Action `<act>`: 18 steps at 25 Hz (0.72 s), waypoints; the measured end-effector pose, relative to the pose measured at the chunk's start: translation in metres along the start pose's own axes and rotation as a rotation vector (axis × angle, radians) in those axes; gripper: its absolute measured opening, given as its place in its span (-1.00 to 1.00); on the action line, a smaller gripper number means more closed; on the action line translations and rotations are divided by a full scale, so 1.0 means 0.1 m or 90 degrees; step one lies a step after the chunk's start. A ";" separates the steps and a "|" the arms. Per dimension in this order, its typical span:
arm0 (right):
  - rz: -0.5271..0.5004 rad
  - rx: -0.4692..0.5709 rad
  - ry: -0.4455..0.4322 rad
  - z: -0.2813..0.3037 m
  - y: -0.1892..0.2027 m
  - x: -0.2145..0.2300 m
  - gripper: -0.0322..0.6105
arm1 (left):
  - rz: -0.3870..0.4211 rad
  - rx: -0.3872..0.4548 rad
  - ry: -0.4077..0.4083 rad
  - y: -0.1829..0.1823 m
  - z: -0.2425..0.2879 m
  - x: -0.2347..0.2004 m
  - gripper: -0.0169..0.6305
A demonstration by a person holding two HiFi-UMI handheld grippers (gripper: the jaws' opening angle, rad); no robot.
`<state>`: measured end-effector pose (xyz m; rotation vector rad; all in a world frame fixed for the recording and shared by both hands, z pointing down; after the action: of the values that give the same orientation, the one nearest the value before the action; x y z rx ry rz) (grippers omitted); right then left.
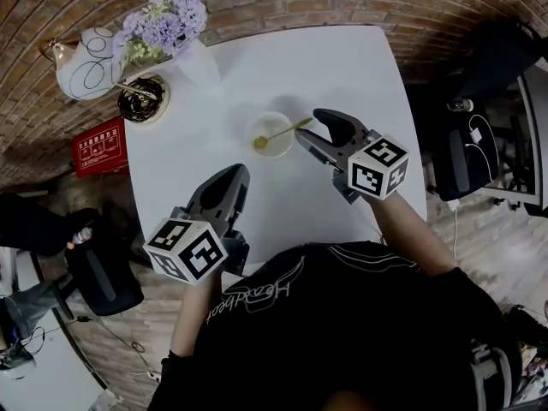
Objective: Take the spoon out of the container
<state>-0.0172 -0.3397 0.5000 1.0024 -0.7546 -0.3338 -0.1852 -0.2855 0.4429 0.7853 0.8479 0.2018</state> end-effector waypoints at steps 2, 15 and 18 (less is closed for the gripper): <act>-0.001 -0.006 -0.001 0.05 0.02 0.01 -0.23 | -0.003 -0.002 -0.005 0.01 0.00 -0.03 -0.93; 0.002 -0.022 -0.004 0.17 0.08 0.01 -0.60 | -0.012 -0.006 -0.009 0.02 0.03 -0.09 -0.93; -0.001 -0.021 -0.002 0.17 0.08 0.01 -0.69 | -0.013 -0.002 -0.012 0.02 0.01 -0.11 -0.93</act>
<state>-0.0289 -0.3468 0.5126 0.9716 -0.7484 -0.3487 -0.1909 -0.2899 0.4510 0.7741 0.8378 0.1777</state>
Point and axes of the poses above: the fingertips, and each gripper's own axes: z forward along the fingers, x to its right, y out of its underside, the point moved 3 cm from there along -z, backward along the fingers, and after that the axes turned 1 degree about -x, right-handed, at the moved point
